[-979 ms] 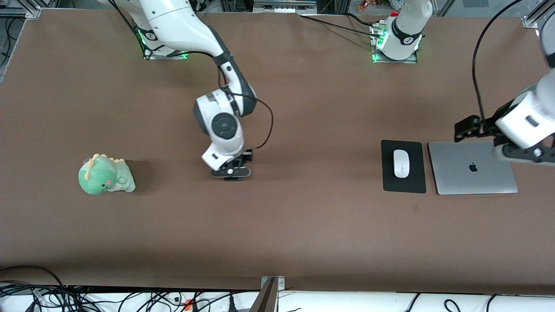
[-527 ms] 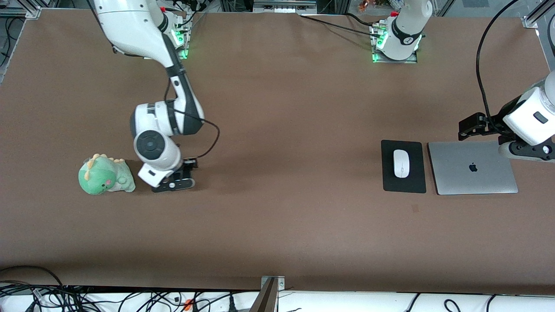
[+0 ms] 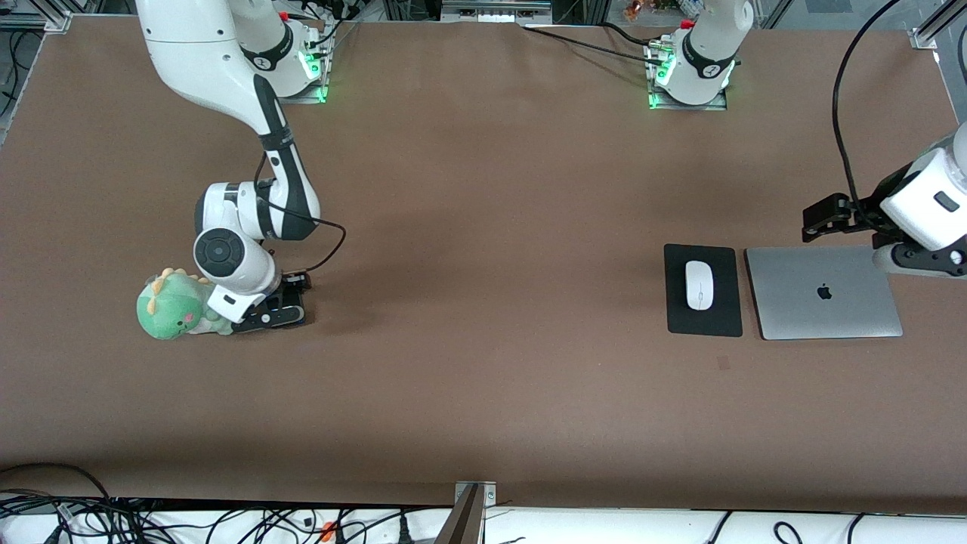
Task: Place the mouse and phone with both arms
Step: 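Carry the black phone beside the green plush toy and release it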
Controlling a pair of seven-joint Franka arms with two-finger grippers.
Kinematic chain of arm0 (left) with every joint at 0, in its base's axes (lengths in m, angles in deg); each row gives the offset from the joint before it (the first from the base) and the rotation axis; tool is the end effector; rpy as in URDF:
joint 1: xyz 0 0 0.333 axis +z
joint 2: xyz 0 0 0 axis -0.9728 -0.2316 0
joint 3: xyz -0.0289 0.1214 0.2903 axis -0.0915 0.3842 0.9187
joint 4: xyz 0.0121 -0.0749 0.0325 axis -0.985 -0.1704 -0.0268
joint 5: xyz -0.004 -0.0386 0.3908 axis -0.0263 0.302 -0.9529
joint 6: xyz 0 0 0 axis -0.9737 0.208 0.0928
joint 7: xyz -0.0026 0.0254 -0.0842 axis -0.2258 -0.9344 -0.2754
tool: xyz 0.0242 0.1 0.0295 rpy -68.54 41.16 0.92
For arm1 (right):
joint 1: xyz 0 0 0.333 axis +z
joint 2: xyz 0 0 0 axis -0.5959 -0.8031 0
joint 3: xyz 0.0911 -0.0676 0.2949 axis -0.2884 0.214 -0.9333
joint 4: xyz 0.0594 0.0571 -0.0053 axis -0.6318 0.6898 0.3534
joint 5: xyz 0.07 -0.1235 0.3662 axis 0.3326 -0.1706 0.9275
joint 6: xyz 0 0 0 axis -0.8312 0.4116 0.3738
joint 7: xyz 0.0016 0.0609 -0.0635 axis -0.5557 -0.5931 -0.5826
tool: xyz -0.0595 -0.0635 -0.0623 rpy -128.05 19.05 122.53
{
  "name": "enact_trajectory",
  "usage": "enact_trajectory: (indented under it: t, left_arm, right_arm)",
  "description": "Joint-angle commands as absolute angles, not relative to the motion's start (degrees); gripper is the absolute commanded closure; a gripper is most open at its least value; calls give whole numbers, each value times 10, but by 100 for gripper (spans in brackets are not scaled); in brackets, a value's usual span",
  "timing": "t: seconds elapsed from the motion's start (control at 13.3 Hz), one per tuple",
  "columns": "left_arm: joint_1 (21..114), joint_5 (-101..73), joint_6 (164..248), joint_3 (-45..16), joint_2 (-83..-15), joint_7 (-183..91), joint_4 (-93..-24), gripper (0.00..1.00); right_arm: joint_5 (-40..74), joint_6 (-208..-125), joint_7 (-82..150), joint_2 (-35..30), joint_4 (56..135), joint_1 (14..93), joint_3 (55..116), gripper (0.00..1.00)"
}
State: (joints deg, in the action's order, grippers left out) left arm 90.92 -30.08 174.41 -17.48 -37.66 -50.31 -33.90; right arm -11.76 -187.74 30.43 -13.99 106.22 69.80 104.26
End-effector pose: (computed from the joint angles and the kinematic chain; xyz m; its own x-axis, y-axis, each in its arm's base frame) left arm 0.6177 -0.0306 0.6031 0.9962 -0.0713 -0.0501 -0.0731 -0.9967 -0.0363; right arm 0.6081 0.1034 0.1897 0.9646 0.2425 -0.1031 0.2555 -0.9567 0.1394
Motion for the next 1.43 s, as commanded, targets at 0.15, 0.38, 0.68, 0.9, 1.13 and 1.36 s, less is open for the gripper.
enact_trajectory:
  t: [0.15, 0.38, 0.68, 0.9, 1.13, 1.36]
  left_arm:
    - [802, -221, 1851, -8, -239, -516, -510, 0]
    - [741, -240, 1886, 42, -184, -517, -582, 0]
    - [746, -251, 1860, 42, -196, -529, -570, 0]
    - [746, -251, 1857, 36, -196, -523, -568, 0]
    - [747, -250, 1858, 36, -202, -529, -569, 0]
    - [744, -246, 1858, 36, -204, -530, -566, 0]
  right_arm:
    - [-81, -1903, 285, -129, 1086, 694, 1038, 22]
    - [-57, -1893, 288, -111, 1081, 694, 1038, 0]
    - [-55, -1827, 294, -25, 1074, 694, 1037, 0]
    - [-64, -1707, 386, 56, 1052, 698, 1038, 0]
    - [-95, -1614, 420, 127, 1036, 698, 1039, 0]
    - [-163, -1548, 444, 196, 1029, 699, 1031, 0]
